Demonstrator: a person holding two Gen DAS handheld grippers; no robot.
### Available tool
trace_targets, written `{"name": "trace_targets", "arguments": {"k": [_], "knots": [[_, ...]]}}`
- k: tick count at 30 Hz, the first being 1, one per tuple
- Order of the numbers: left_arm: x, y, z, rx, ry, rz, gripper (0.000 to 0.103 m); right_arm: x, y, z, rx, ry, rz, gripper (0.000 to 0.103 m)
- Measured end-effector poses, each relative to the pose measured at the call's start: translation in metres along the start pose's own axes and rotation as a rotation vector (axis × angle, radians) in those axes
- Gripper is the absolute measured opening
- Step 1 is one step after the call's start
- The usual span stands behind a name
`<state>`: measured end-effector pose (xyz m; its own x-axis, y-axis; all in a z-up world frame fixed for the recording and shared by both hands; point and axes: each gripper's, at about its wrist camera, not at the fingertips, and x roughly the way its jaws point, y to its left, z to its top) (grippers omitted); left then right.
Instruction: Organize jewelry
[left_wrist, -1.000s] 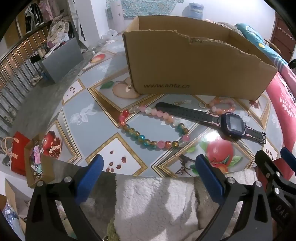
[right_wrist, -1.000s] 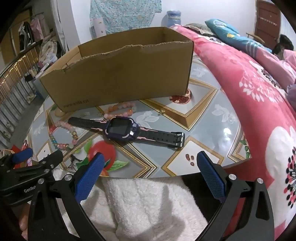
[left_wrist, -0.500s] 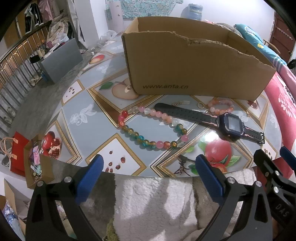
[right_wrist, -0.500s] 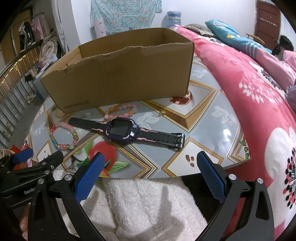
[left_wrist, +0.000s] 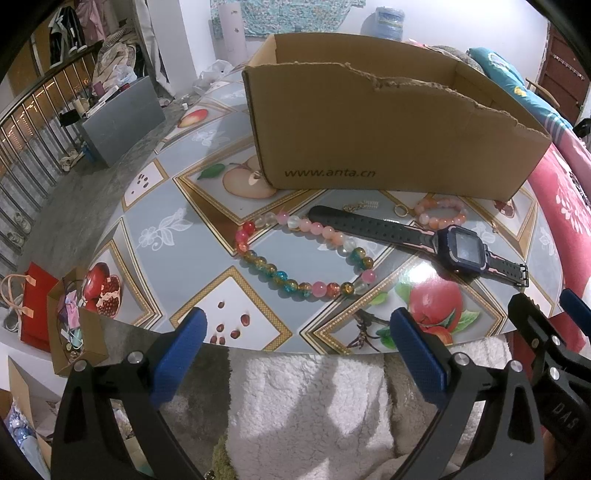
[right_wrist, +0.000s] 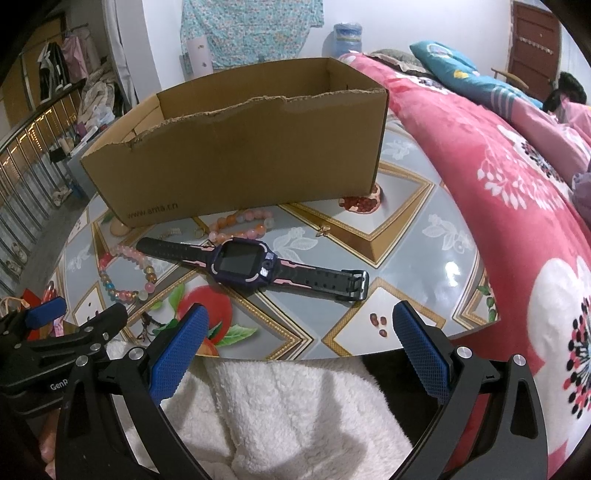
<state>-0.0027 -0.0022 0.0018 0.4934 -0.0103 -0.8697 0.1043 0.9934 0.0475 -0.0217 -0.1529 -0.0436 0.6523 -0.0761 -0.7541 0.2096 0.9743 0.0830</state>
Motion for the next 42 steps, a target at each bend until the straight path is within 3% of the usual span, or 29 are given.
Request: {"name": "trace_targets", "arguments": {"k": [42], "knots": [[-0.0007, -0.0008, 0.0047, 0.003, -0.004, -0.002, 0.097, -0.0016, -0.0004, 0.0048, 0.002, -0.002, 0.001, 0.096]]}}
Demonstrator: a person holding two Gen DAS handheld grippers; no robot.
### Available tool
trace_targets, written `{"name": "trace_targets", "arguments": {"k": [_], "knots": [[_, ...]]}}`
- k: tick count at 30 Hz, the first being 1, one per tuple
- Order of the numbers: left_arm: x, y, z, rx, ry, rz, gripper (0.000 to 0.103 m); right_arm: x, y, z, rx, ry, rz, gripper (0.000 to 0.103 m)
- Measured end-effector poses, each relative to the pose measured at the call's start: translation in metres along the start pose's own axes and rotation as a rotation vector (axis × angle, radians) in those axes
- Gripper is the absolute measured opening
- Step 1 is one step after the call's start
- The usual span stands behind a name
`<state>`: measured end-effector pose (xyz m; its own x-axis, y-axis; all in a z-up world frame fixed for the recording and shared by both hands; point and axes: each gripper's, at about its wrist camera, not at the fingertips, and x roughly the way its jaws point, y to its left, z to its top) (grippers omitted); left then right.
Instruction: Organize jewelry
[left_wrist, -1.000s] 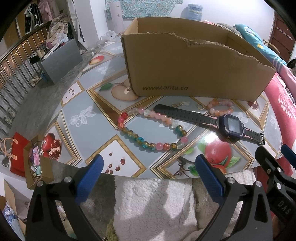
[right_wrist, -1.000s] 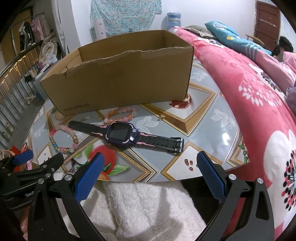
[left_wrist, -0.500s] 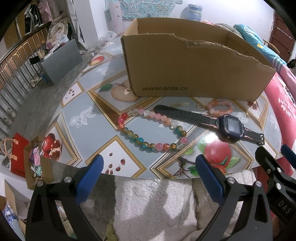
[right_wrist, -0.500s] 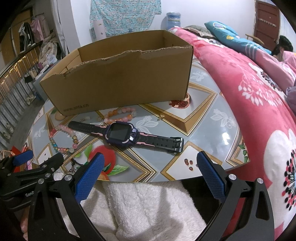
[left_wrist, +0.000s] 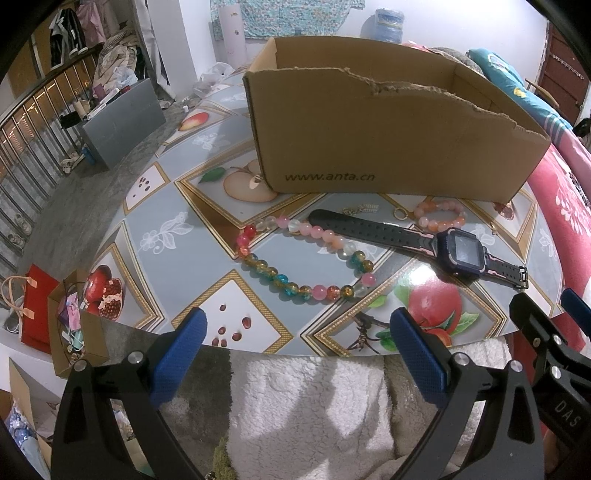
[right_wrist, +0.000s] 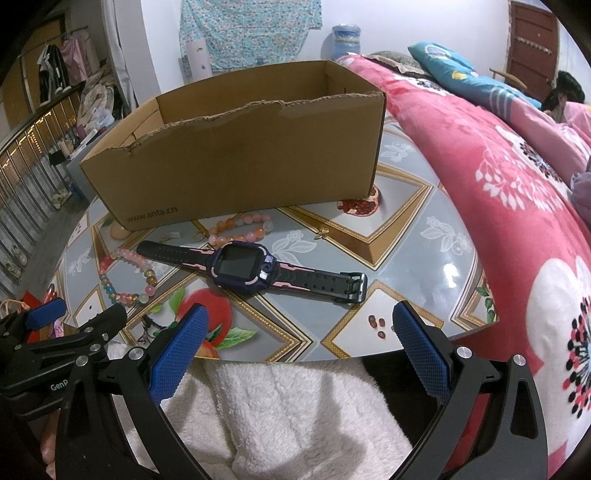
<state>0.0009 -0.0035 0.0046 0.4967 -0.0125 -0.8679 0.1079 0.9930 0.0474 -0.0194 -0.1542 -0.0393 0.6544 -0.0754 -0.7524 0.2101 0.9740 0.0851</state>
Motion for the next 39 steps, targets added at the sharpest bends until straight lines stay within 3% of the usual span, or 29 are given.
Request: {"name": "trace_targets", "arguments": {"k": [39], "knots": [[-0.002, 0.0038, 0.0022, -0.001, -0.005, -0.002, 0.097, -0.0042, 0.0014, -0.0011, -0.004, -0.009, -0.001, 0.096]]}}
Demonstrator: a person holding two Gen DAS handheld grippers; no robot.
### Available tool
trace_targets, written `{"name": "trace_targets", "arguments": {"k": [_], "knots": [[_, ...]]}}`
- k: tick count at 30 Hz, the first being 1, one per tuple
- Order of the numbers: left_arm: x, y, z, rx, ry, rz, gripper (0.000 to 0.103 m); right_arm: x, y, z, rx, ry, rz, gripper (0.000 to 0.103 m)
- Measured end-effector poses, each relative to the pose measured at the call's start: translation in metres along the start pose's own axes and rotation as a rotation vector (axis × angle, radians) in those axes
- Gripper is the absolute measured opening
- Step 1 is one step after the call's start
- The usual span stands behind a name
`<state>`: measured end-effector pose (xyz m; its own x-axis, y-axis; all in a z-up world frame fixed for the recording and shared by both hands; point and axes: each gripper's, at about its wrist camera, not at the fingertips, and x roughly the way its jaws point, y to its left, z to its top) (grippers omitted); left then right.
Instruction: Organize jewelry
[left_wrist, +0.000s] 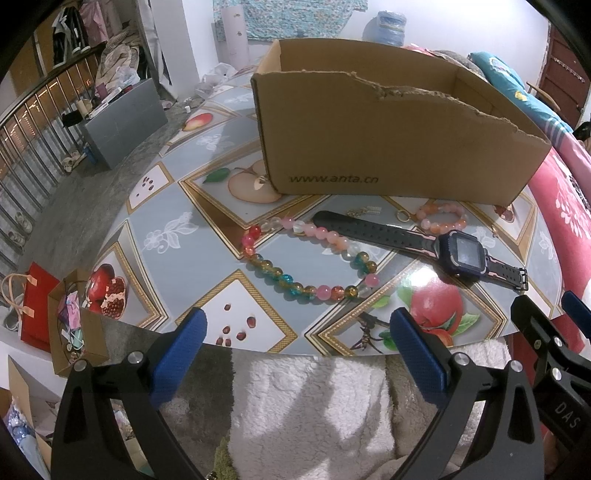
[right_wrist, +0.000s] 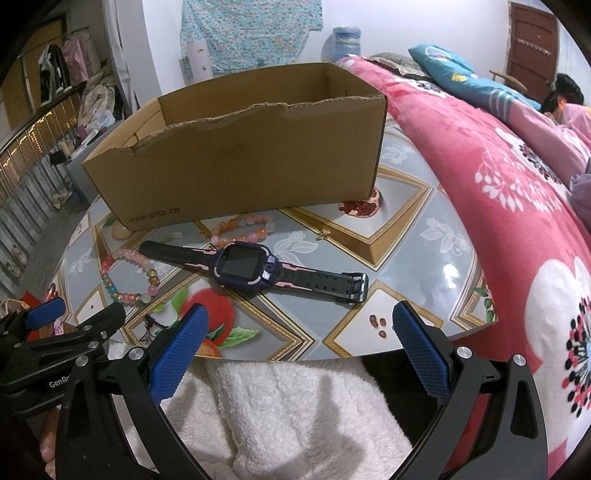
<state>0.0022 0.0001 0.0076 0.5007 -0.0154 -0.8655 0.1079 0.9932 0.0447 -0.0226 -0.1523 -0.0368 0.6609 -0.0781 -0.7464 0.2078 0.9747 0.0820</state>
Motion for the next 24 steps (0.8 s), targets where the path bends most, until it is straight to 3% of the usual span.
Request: {"name": "trace_targets", "arguments": {"k": [16, 24], "knots": [[0.0, 0.004, 0.002, -0.008, -0.011, 0.013, 0.097, 0.006, 0.0, 0.002, -0.001, 0.0, 0.003, 0.096], [0.014, 0.028, 0.009, -0.047, 0.009, 0.031, 0.097, 0.006, 0.001, 0.012, -0.021, -0.028, 0.049, 0.096]]}}
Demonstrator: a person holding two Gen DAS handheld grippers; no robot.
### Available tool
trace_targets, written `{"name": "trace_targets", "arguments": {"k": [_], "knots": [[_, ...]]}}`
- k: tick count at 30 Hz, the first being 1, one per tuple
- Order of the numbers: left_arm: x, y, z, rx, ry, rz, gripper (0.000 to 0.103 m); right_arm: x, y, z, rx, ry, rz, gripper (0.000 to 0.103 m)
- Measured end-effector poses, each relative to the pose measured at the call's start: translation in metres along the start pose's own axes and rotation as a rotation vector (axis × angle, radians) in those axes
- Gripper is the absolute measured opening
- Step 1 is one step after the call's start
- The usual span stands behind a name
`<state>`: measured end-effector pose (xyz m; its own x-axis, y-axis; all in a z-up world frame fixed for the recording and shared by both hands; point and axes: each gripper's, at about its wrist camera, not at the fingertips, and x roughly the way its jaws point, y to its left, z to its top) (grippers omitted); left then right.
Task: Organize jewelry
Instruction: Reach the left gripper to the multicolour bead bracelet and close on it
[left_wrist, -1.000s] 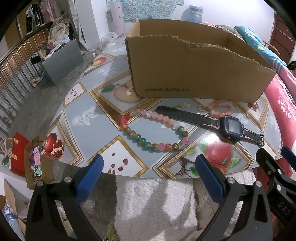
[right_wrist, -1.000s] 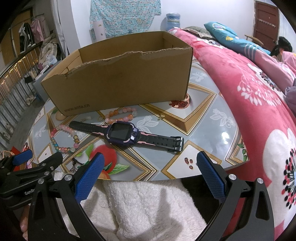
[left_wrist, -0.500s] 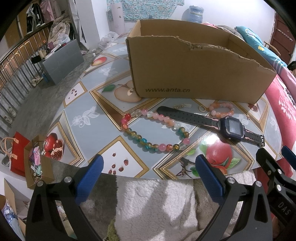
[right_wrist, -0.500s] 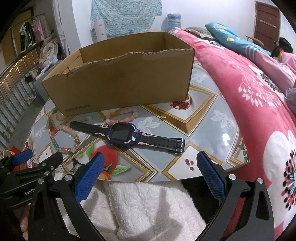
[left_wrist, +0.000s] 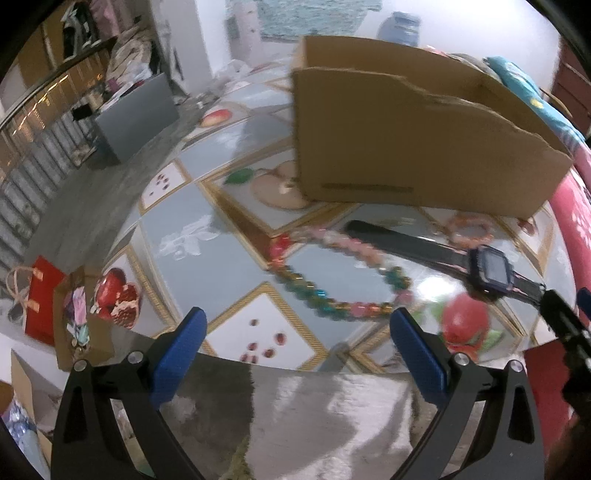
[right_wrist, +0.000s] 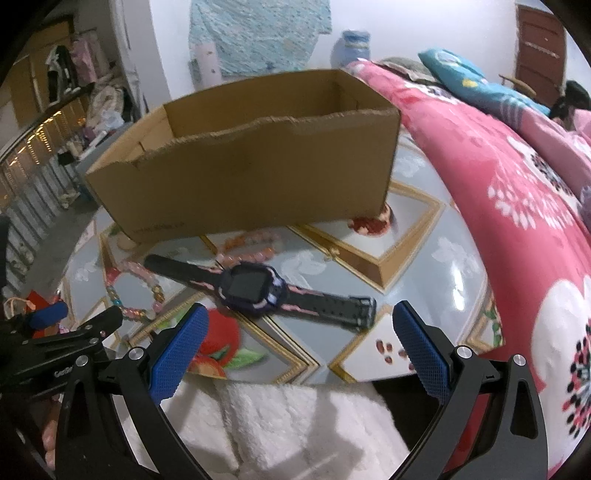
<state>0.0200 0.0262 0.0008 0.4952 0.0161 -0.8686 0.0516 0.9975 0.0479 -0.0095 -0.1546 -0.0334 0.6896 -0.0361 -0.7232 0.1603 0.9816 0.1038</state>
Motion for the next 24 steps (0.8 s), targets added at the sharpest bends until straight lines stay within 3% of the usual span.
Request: {"name": "trace_targets", "arguments": {"k": [6, 13, 18, 21, 24], "knots": [[-0.002, 0.026, 0.003, -0.026, -0.033, -0.069, 0.097, -0.002, 0.017, 0.01, -0.06, -0.032, 0.135, 0.084], [-0.016, 0.046, 0.01, -0.074, -0.143, -0.175, 0.097, 0.006, 0.045, 0.018, -0.146, -0.003, 0.294, 0.064], [-0.02, 0.059, 0.017, -0.153, -0.189, -0.356, 0.097, 0.018, 0.066, 0.018, -0.181, 0.058, 0.373, 0.048], [-0.008, 0.059, 0.023, -0.159, -0.148, -0.343, 0.097, 0.027, 0.075, 0.017, -0.193, 0.1, 0.394, 0.04], [0.004, 0.054, 0.023, -0.102, -0.121, -0.25, 0.097, 0.037, 0.08, 0.018, -0.199, 0.14, 0.398, 0.034]]}}
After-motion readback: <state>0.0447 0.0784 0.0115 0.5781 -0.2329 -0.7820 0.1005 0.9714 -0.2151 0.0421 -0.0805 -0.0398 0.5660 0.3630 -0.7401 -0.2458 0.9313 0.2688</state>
